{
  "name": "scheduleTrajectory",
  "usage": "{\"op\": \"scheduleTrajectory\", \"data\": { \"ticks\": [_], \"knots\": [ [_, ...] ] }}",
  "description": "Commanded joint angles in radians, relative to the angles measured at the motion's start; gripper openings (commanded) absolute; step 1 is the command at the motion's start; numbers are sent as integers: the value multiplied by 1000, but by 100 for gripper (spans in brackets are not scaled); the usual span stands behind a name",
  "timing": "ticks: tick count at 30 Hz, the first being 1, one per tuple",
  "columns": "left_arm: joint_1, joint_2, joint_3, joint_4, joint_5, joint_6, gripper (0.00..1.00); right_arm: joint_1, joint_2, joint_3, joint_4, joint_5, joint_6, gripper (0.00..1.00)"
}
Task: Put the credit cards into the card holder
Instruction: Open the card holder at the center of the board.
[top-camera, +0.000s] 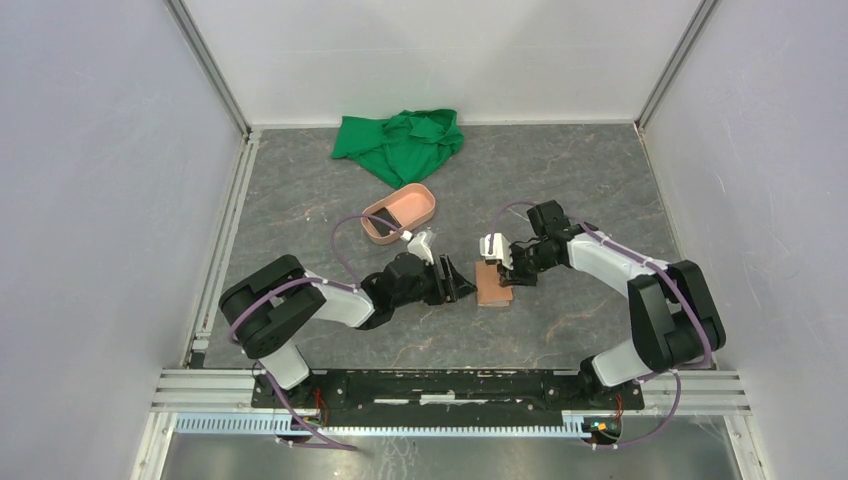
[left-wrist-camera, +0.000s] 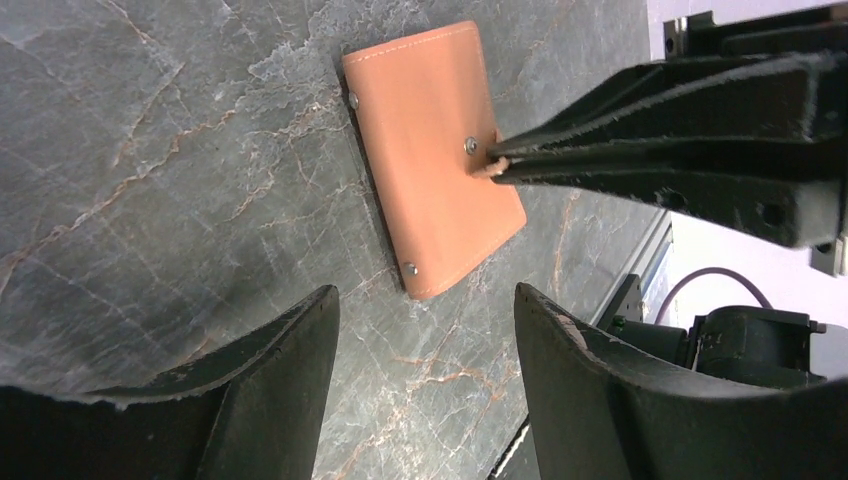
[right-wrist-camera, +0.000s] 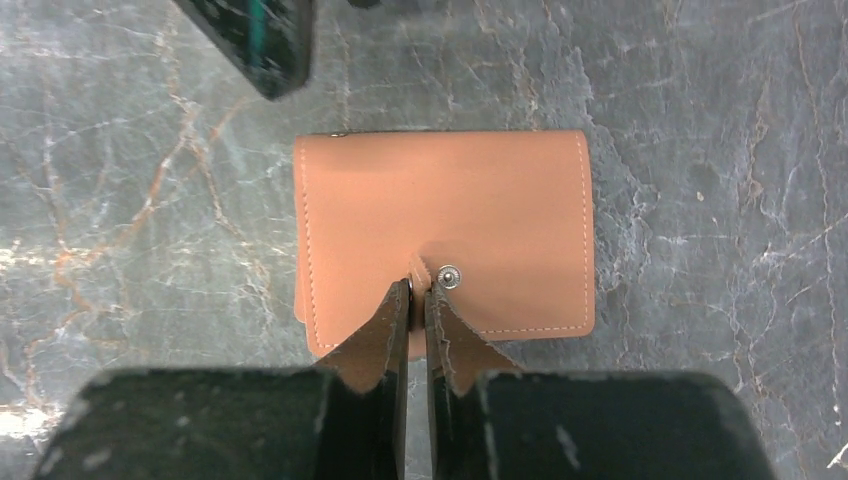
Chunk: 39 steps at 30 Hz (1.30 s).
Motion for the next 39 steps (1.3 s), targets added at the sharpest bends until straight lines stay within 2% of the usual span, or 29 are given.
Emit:
{"op": "scheduleTrajectory", "data": {
  "ticks": [1,5,9,14,18,23,36,39],
  "knots": [
    [-7,17,45,42,7,5,71,4,-94,-8,-39,-122,-56,0],
    [-8,-47,39,-11,-6,108,71,5,-196,-73,83,-152,91,0],
    [-11,-180,-10,-56,-45,248,72,4,-288,-139,221,-171,271,0],
    [-13,-285,-45,-68,-7,342,76,5,-289,-136,277,-267,368,0],
    [-18,-275,-57,-35,48,353,83,5,-263,-124,285,-323,415,0],
    [-24,-247,-39,-80,-16,382,85,-2,-250,-140,315,-278,439,0],
    [-32,-132,53,-88,-17,357,80,-10,-248,-128,282,-292,412,0],
    [-35,-92,67,-92,-37,356,74,-12,-248,-128,280,-295,412,0]
  ]
}}
